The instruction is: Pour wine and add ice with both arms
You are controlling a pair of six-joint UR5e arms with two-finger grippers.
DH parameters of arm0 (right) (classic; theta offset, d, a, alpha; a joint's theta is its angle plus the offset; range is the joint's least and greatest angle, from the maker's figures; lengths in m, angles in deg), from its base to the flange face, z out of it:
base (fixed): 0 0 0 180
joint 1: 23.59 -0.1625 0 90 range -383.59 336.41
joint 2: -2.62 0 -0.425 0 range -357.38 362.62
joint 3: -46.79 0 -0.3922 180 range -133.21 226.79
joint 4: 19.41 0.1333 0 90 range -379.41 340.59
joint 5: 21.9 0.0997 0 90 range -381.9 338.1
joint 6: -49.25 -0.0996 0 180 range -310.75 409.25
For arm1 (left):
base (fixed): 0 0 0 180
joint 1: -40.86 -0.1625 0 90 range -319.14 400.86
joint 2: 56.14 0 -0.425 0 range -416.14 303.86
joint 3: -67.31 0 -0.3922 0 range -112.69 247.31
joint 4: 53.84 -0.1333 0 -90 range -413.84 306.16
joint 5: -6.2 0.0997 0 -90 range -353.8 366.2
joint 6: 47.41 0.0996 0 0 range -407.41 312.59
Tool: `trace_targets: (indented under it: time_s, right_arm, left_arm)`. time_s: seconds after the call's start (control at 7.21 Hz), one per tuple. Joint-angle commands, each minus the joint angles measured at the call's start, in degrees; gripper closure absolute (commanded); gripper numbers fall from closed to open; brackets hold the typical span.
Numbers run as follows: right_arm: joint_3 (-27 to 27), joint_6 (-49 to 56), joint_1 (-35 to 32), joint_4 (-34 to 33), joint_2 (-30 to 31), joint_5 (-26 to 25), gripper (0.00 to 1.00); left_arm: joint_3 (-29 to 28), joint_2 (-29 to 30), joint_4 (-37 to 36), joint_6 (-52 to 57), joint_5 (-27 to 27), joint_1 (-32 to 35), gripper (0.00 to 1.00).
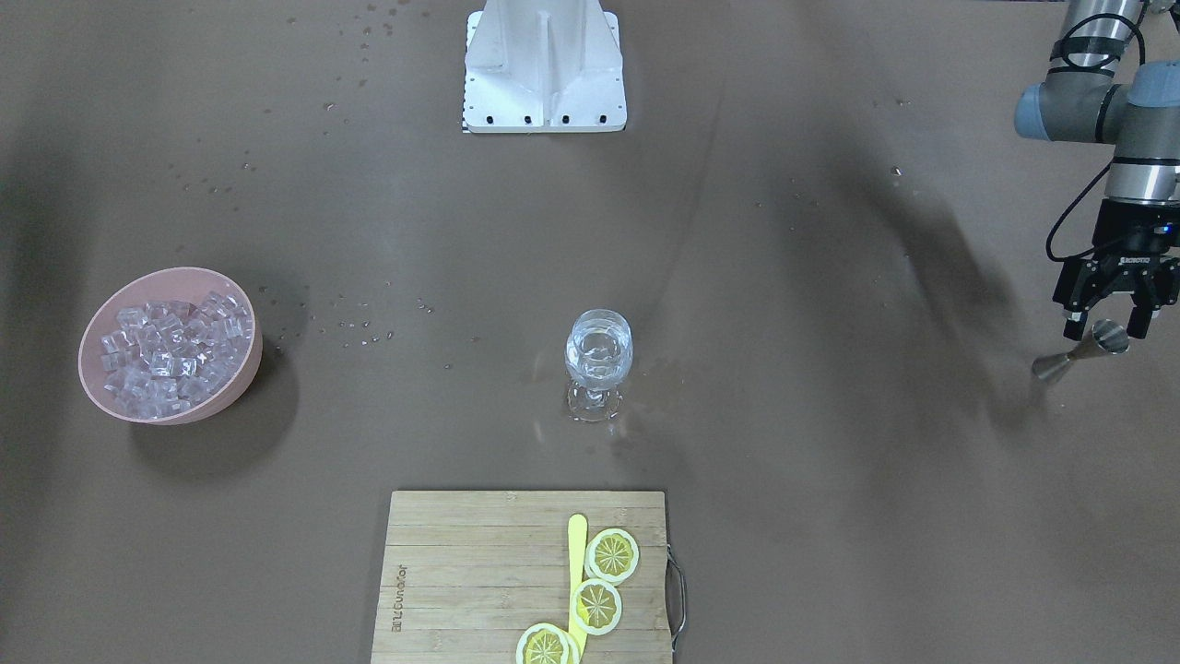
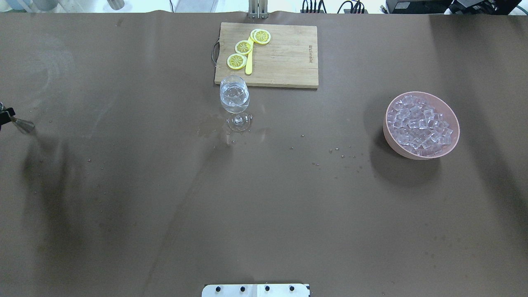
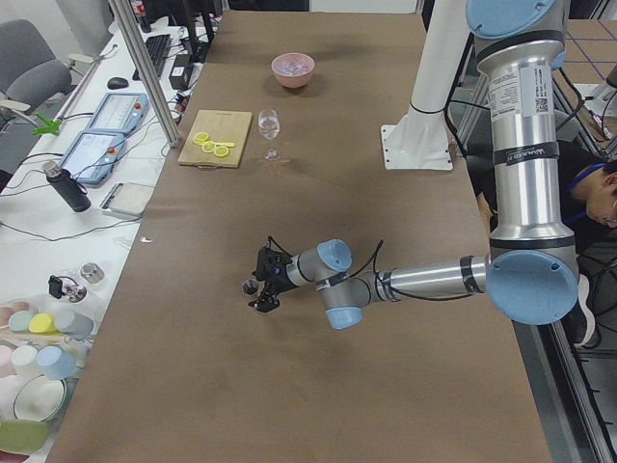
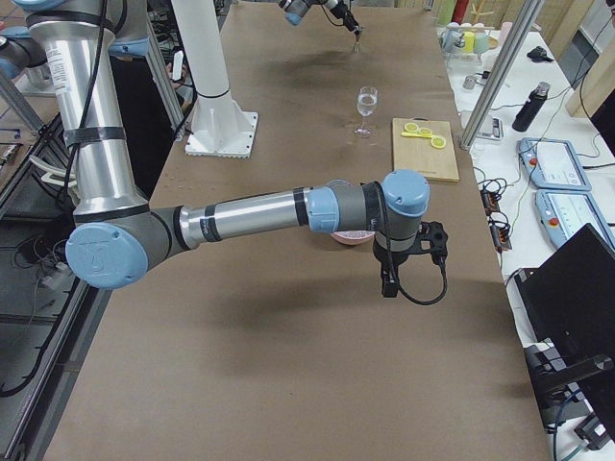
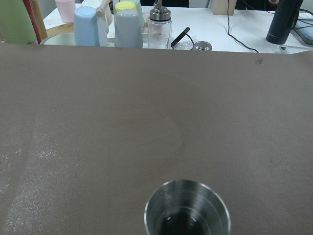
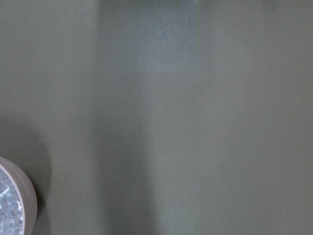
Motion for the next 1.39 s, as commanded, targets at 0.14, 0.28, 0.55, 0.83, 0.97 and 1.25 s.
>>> trace_targets:
  time_s: [0.14,0.28,0.55,0.83,0.97,1.25]
  right_arm:
    - [0.96,4.19,-0.88,-0.92,0.31,-0.09,0.00]
    - [1.06,4.65,-1.49,-1.96,0.05,-0.09,0.00]
    - [0.88,4.66,-1.06,-5.90,-1.69,-0.70,0.00]
    - [0.70,4.75,-1.41,-8.74,-3.20,-0.88,0.00]
    - [0.62,4.75,-1.32,-8.83,-3.20,-0.88,0.00]
    - [0.44,4.75,-1.24,-8.83,-3.20,-0.97,0.00]
  left_arm:
    - [4.55,0.64,-10.68,8.34,-11.31,8.09,0.03]
    - [6.49,0.73,-16.31,12.55,-15.71,11.78,0.03]
    - [7.30,4.40,-33.85,27.09,-24.15,18.37,0.03]
    - [8.44,9.75,-60.45,50.10,-29.89,28.12,0.03]
    - [8.61,10.39,-66.58,54.03,-29.90,29.81,0.03]
    - [10.19,10.83,-72.42,54.07,-35.65,30.09,0.03]
